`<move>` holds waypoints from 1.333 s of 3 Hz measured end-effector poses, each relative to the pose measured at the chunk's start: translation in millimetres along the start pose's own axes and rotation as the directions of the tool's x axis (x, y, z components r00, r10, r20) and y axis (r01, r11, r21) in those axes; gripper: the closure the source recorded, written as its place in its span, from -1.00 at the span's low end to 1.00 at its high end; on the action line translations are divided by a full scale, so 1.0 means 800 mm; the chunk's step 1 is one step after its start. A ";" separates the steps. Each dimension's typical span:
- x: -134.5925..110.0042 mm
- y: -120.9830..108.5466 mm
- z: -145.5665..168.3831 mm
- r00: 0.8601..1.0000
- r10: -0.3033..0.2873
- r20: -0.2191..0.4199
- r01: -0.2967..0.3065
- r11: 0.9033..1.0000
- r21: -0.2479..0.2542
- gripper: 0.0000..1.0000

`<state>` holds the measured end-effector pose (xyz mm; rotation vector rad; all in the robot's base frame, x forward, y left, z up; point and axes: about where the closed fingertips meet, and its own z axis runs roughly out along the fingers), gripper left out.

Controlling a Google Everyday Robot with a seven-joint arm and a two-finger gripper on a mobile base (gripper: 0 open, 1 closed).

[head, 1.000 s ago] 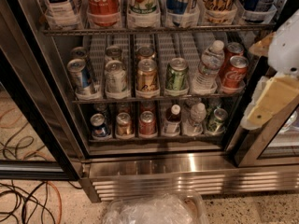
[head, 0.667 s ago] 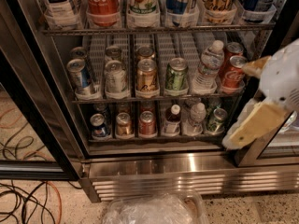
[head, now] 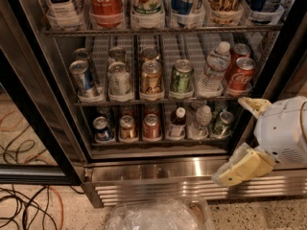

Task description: Pick coke can from top shelf of fridge

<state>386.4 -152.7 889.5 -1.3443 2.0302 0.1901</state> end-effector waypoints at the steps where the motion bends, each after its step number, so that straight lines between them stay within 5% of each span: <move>1: -0.002 0.000 0.001 1.000 0.002 0.004 -0.002 1.000 -0.001 -1.00; 2: -0.014 -0.022 0.006 0.992 0.095 0.088 -0.098 0.995 0.029 -1.00; 3: -0.017 -0.063 0.012 0.935 0.241 0.262 -0.275 0.956 0.099 -1.00; 4: -0.027 -0.090 0.006 0.864 0.290 0.411 -0.384 0.908 0.167 -1.00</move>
Offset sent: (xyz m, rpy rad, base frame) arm 0.0794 -0.0063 0.0304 0.4378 -0.0729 -0.2983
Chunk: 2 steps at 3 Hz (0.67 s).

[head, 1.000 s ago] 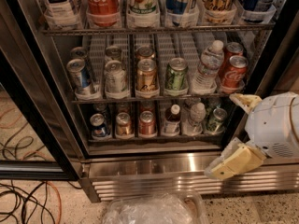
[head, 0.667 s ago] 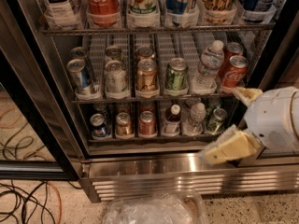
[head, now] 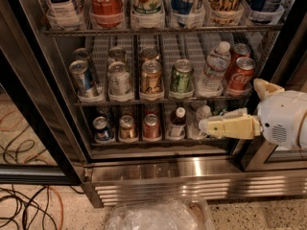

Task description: Pick coke can from top shelf of fridge

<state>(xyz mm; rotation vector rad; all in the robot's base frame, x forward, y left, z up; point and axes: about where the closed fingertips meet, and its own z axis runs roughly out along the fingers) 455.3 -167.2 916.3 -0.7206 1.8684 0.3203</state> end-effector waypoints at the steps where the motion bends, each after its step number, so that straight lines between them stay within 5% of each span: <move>1: -0.022 0.004 -0.003 0.997 0.050 0.059 -0.051 0.999 0.013 -1.00; 2: -0.022 0.004 -0.002 0.997 0.050 0.058 -0.051 0.999 0.012 -1.00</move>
Offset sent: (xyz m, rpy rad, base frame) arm 0.0011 0.0066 0.0162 0.0672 -0.0264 -0.0294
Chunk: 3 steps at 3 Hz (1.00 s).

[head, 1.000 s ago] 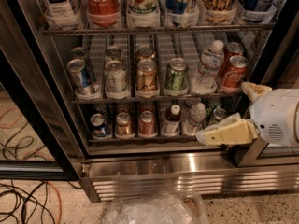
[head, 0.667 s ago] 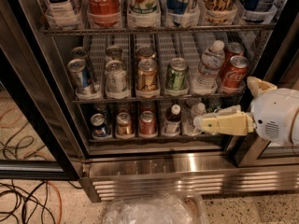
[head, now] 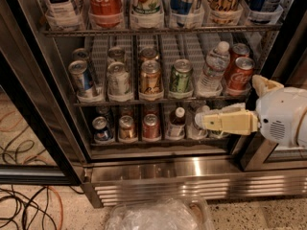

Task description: Pick coke can from top shelf of fridge

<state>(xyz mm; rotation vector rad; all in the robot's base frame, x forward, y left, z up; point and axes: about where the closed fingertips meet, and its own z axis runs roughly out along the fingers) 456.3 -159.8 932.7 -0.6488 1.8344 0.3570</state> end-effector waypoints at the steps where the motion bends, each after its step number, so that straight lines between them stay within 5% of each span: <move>1: 0.001 0.011 0.012 1.000 -0.004 0.007 0.005 0.999 -0.040 -1.00; 3: -0.024 0.087 0.041 0.992 -0.086 0.090 0.096 0.989 -0.110 -1.00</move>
Offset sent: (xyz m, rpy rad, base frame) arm -0.0058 0.0816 -0.0051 0.0130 -0.0789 0.2013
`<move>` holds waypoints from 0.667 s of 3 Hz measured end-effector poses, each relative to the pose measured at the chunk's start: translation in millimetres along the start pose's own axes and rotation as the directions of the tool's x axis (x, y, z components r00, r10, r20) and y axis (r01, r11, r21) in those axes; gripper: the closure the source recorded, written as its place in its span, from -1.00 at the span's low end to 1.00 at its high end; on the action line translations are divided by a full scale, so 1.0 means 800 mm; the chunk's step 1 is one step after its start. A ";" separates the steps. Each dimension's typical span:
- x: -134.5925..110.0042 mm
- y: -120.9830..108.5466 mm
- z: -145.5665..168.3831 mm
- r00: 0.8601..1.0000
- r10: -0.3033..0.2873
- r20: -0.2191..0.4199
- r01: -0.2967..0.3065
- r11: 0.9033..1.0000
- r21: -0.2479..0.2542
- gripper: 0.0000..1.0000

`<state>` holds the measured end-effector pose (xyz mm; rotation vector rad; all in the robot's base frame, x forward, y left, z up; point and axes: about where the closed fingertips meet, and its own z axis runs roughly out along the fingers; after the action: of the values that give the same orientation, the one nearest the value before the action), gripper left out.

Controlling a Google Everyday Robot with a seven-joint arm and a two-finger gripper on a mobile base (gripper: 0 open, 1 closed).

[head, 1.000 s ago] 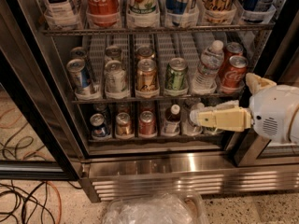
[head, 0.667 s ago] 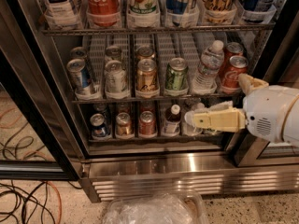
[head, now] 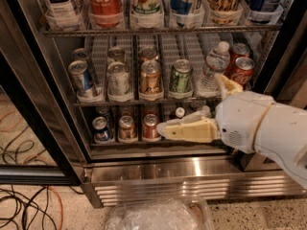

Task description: Pick coke can from top shelf of fridge

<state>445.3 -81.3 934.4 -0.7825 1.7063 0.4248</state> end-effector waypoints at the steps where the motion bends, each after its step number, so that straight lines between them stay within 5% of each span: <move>1: -0.010 0.031 0.011 0.997 0.004 0.078 -0.004 1.000 0.008 -1.00; 2: -0.024 0.038 0.009 0.981 0.039 0.189 -0.050 0.997 0.051 -1.00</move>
Offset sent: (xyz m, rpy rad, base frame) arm -0.0264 0.0945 0.0423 0.3248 -0.2527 -0.0020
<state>431.8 -49.1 947.4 -0.6438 1.5542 0.4658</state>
